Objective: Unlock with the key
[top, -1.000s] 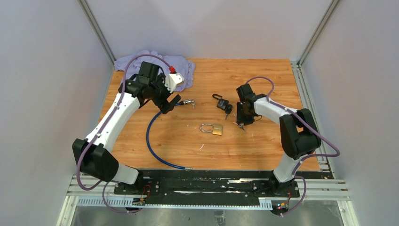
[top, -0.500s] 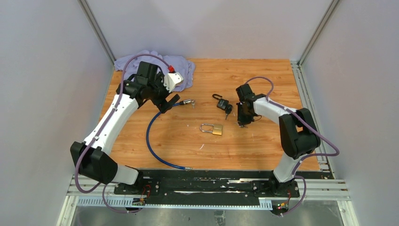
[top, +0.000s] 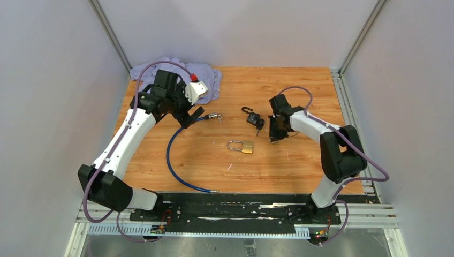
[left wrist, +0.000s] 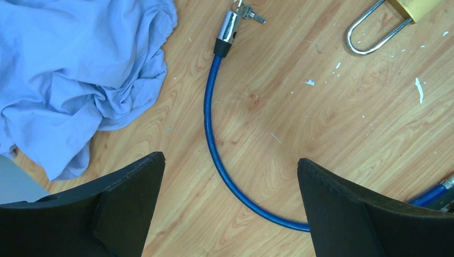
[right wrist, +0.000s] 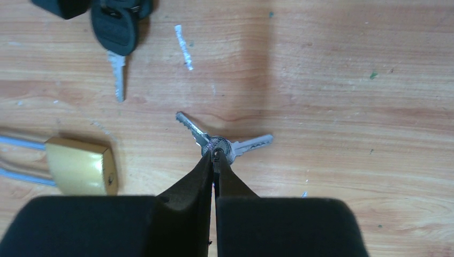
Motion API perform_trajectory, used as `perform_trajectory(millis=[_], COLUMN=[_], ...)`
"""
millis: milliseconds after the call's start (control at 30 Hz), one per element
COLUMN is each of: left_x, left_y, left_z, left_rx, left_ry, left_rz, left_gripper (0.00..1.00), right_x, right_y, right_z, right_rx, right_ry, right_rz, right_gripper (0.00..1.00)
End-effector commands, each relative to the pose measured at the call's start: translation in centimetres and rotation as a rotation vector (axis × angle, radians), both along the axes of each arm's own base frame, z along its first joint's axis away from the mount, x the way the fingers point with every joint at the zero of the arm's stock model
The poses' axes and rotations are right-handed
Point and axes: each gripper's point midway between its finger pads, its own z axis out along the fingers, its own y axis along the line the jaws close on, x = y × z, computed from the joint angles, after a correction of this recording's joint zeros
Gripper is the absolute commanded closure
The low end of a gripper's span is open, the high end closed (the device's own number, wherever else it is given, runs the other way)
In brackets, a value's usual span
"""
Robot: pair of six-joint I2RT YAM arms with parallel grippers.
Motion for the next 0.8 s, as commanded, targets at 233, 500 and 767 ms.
perform_trajectory(millis=[233,500,767], left_x=[-3.4,-9.0,-13.8], left_y=[-2.8,-8.0,-10.4], left_z=[0.1,-1.7,0.9], left_rx=[-0.145,-0.351,-0.534], left_ry=[0.086,0.288,0.31], left_rz=[-0.143,-0.366,-0.595], left_gripper=[0.01,0.08,0.09], right_x=[-1.7,-6.3,-10.3], right_y=[5.9,13.9,19.1], right_z=[8.6,17.0,24.6], right_rx=[0.252,0.477,0.805], right_ry=[-0.123,-0.194,-0.221], right_rz=[0.175,0.445,0.559], right_gripper=[0.99,0.99,0.99])
